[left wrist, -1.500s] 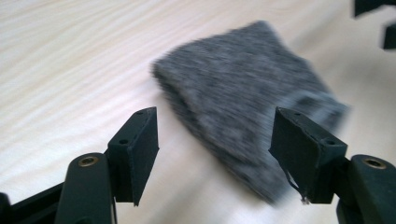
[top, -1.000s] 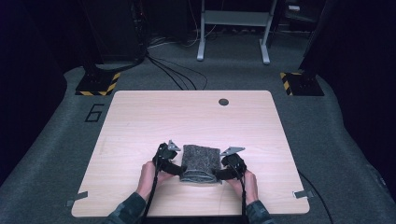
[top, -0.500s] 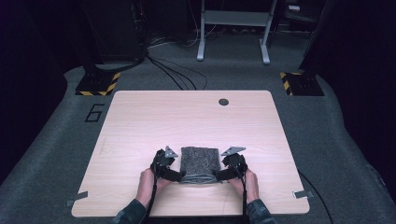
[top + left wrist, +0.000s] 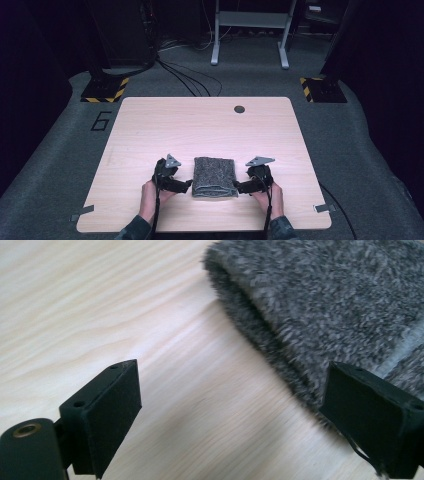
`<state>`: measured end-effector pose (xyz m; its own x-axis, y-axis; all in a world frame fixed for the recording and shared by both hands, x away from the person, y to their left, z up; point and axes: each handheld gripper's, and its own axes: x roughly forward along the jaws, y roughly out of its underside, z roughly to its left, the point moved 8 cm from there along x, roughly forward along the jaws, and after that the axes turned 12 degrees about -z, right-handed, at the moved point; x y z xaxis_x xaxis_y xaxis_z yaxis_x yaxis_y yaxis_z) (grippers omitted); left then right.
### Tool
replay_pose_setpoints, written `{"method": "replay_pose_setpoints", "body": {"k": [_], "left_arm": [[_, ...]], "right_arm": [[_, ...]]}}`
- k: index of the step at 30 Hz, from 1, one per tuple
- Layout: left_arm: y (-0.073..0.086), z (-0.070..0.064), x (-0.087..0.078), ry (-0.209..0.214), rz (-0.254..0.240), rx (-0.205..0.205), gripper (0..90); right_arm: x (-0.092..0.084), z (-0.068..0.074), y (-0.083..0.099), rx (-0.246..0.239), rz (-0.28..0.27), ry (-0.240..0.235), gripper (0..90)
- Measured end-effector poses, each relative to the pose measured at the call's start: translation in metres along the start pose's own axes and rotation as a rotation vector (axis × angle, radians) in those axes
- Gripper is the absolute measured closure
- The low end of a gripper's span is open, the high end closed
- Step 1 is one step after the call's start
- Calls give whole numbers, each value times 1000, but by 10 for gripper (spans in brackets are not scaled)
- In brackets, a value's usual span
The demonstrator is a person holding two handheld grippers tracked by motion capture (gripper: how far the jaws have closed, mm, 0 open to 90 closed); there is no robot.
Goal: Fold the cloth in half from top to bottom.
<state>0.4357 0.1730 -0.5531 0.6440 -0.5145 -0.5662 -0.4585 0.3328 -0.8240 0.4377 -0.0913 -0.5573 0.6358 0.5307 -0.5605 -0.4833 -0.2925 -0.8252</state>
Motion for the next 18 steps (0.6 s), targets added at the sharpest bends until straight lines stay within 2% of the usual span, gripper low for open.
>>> {"method": "replay_pose_setpoints", "body": {"k": [4, 5, 11, 14, 15, 16, 17, 18], "left_arm": [[3, 12, -11, -27, -7, -10, 69], [7, 22, -18, -53, -9, -17, 62], [28, 53, -35, -123, 9, -59, 65], [38, 66, -41, -163, 1, -83, 65], [38, 66, -41, -163, 1, -83, 64], [43, 72, -44, -189, -16, -109, 64], [45, 74, -46, -191, -8, -105, 64], [48, 77, -46, -205, -21, -114, 61]], "right_arm": [[-11, -13, 3, 15, -16, 29, 74], [-19, -23, 9, 32, -15, 57, 73], [-42, -58, 32, 72, -13, 142, 71], [-52, -73, 44, 92, -7, 187, 70], [-55, -78, 48, 96, -6, 204, 66], [-57, -83, 51, 102, -8, 218, 65], [-59, -86, 54, 110, -9, 229, 62], [-61, -89, 56, 106, -10, 240, 57]]}}
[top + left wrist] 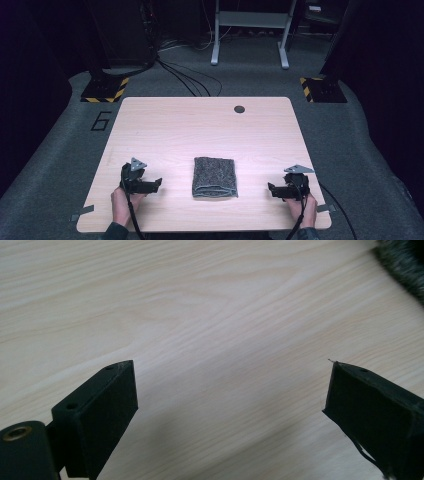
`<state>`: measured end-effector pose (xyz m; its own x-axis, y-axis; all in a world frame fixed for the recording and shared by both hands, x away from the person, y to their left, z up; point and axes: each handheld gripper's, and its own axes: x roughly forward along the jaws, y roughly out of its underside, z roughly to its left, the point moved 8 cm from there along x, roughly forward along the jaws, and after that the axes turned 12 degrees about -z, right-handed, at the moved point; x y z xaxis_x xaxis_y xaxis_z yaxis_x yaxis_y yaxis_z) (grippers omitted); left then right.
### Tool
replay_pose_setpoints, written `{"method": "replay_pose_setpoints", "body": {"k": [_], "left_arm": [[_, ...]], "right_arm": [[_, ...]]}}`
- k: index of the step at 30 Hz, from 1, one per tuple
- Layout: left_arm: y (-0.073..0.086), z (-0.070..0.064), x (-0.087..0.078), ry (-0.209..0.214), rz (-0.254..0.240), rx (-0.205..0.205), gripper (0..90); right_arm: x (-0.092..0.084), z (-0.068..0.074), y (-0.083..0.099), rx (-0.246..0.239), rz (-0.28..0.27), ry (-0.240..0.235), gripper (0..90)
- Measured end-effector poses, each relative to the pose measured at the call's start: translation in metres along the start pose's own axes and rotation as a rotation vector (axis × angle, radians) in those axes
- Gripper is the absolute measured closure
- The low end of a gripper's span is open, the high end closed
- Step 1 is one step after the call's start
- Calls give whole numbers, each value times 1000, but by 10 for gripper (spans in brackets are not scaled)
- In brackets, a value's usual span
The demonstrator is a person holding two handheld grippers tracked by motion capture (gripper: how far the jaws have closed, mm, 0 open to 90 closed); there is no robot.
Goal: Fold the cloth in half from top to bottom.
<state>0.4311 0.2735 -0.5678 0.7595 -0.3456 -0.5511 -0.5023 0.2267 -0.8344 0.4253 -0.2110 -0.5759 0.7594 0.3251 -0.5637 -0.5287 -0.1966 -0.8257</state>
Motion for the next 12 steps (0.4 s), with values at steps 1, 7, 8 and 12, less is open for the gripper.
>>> {"method": "replay_pose_setpoints", "body": {"k": [1, 7, 8, 12], "left_arm": [[2, 3, 0, -6, 6, -2, 61], [13, 10, 3, -8, 24, -10, 43], [16, 10, 4, -10, 31, -9, 38], [19, 13, 4, -13, -14, 2, 22]], "right_arm": [[-1, -4, 2, 6, -5, 16, 59], [1, -14, 9, -8, -26, 37, 26], [2, -14, 9, -1, -34, 37, 19], [1, -14, 10, -2, -40, 34, 15]]}}
